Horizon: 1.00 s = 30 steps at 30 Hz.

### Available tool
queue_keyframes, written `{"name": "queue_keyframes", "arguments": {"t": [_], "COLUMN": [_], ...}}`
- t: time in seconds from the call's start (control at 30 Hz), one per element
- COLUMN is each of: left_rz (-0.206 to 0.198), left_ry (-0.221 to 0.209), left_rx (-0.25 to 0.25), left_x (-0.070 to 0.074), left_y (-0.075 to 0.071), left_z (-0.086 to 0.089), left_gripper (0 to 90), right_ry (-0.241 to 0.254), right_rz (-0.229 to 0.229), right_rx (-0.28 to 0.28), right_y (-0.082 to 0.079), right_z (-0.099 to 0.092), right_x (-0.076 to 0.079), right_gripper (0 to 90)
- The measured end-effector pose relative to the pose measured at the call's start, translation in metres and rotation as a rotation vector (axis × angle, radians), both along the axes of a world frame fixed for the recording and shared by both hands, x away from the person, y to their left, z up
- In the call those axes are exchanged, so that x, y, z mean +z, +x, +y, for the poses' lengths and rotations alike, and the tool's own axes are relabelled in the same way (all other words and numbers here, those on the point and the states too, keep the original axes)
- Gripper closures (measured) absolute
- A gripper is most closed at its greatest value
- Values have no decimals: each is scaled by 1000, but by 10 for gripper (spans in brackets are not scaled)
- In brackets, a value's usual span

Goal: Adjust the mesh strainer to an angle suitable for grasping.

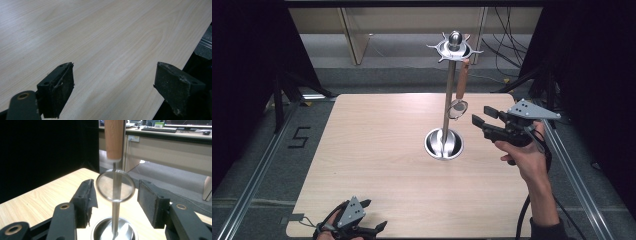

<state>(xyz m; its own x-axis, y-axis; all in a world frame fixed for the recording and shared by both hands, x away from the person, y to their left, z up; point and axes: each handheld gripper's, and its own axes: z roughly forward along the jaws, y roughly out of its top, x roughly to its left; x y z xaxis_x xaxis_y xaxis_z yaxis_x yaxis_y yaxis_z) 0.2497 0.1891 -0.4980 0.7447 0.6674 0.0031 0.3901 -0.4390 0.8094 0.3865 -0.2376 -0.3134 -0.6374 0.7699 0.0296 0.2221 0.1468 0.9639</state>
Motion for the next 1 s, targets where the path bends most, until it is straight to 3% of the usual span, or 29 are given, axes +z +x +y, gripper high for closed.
{"name": "queue_keyframes", "arguments": {"t": [0.03,0.07,0.1,0.13,0.2,0.37,0.4,0.43,0.47,0.6,0.63,0.67,0.8,0.93,1.0], "left_rz": [11,-9,-11,9,-8,-17,3,2,-11,-7,-5,-7,8,18,1], "left_ry": [-8,35,23,-14,16,-2,5,6,18,7,11,-26,22,4,20], "left_rx": [10,-25,-16,9,-11,-10,3,-1,-11,-9,-10,-4,-2,-5,-18], "left_x": [0,2,2,0,2,1,1,2,2,2,2,0,3,2,2], "left_y": [-1,2,1,-2,0,0,-1,-1,0,0,1,1,1,1,3], "left_z": [-1,2,1,-1,1,0,0,1,1,1,1,-1,2,0,1], "left_gripper": [154,154,154,154,154,154,154,154,154,154,154,154,154,154,154], "right_ry": [-6,1,-15,-10,-18,-37,-29,-42,-41,-60,-59,-75,-69,-93,-93], "right_rz": [-18,12,28,5,12,19,49,16,27,39,23,33,44,53,70], "right_rx": [-2,-8,-8,-1,-6,-5,-12,-17,-9,-9,-18,-1,-5,10,-3], "right_y": [1,0,0,2,2,0,-2,-2,-2,-3,-2,-2,-4,-5,-6], "right_z": [-1,0,0,0,-1,-2,-1,-1,-1,1,2,1,3,1,1], "right_x": [-3,-5,-6,-8,-11,-17,-17,-19,-20,-25,-27,-27,-32,-38,-41], "right_gripper": [477,475,473,472,468,459,457,455,453,446,444,442,438,434,432]}}
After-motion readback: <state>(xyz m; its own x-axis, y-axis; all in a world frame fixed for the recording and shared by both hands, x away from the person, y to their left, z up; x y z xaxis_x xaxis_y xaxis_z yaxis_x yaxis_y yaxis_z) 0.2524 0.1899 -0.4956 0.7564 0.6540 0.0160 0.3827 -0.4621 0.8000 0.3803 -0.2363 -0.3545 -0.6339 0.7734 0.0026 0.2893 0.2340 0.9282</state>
